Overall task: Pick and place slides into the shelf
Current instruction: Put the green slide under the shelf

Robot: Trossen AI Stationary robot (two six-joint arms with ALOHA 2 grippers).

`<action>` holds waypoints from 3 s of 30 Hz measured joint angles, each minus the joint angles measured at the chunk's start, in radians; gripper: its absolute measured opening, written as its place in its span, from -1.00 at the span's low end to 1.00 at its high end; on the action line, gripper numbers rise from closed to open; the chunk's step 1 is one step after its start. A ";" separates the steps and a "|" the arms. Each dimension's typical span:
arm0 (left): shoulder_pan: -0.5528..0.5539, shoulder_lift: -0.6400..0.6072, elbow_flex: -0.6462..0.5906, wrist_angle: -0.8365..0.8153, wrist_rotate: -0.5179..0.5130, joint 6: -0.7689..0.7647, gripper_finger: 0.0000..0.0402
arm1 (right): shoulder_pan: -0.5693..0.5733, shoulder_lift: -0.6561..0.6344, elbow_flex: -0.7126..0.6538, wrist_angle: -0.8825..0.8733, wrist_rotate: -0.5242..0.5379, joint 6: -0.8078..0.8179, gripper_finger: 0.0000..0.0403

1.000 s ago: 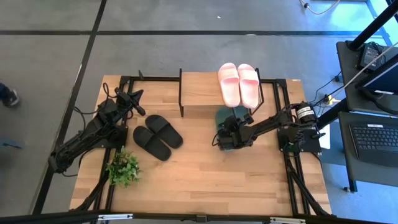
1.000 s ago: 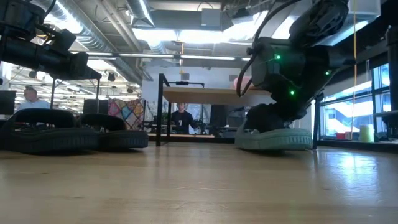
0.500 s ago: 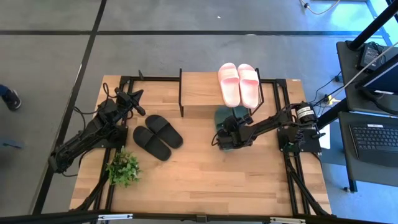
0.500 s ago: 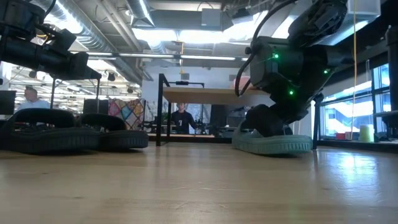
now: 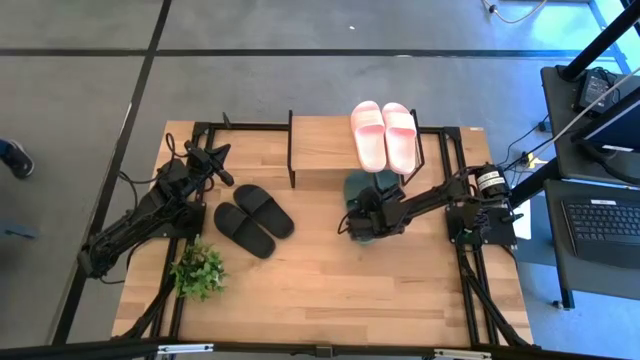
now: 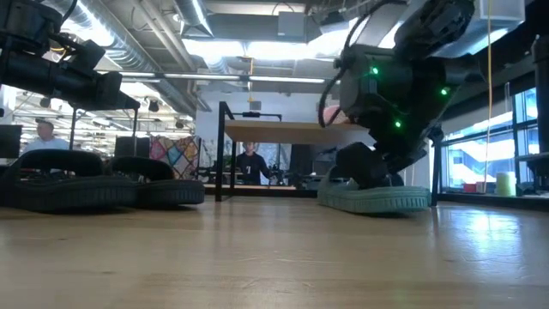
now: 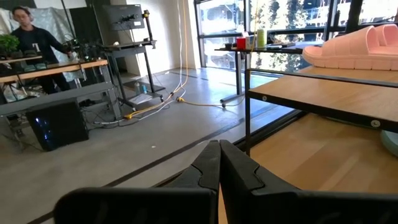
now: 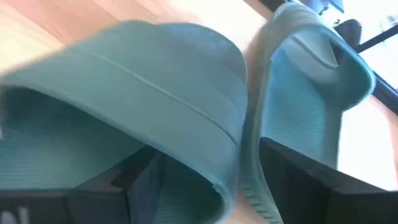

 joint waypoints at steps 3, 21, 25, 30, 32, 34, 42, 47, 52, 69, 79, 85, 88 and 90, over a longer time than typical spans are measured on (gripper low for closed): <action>0.000 0.000 0.000 0.000 0.000 0.000 -1.00 | 0.001 0.000 0.038 -0.036 -0.001 -0.002 0.28; 0.000 0.000 0.000 0.000 0.000 0.001 -1.00 | 0.039 0.000 0.268 -0.347 -0.307 -0.120 0.29; 0.000 0.000 0.000 0.000 0.000 0.001 -1.00 | 0.062 0.000 0.321 -0.349 -0.523 -0.320 0.29; 0.000 0.000 0.000 0.000 0.000 0.002 -1.00 | 0.100 -0.030 0.337 -0.286 -0.763 -0.582 0.29; 0.000 0.000 0.000 0.000 -0.001 0.002 -1.00 | 0.110 -0.048 0.337 -0.267 -0.839 -0.674 0.29; 0.000 0.000 0.000 0.000 -0.001 0.002 -1.00 | 0.113 -0.060 0.337 -0.265 -0.864 -0.735 0.29; 0.000 0.000 0.000 0.000 -0.001 0.002 -1.00 | 0.114 -0.070 0.336 -0.272 -0.766 -0.835 0.29; 0.000 0.000 0.000 0.000 0.000 0.002 -1.00 | 0.116 -0.061 0.335 -0.263 -0.741 -0.844 0.29; 0.000 0.000 0.000 0.000 0.000 0.002 -1.00 | 0.119 -0.058 0.276 -0.171 -0.741 -0.836 0.29; 0.000 0.000 0.000 0.000 0.000 0.002 -1.00 | 0.164 -0.060 0.098 -0.032 -0.708 -0.729 0.29; 0.000 0.000 0.000 0.000 0.000 0.001 -1.00 | 0.164 -0.059 0.096 0.066 -0.653 -0.638 0.29; 0.000 0.000 0.000 0.000 0.000 0.001 -1.00 | 0.163 -0.059 0.094 0.092 -0.647 -0.632 0.29; 0.000 0.000 0.000 0.000 0.000 0.000 -1.00 | 0.163 -0.059 0.077 0.097 -0.646 -0.625 0.27; 0.000 0.000 0.000 0.000 0.000 0.000 -1.00 | 0.163 -0.060 0.058 0.110 -0.638 -0.625 0.22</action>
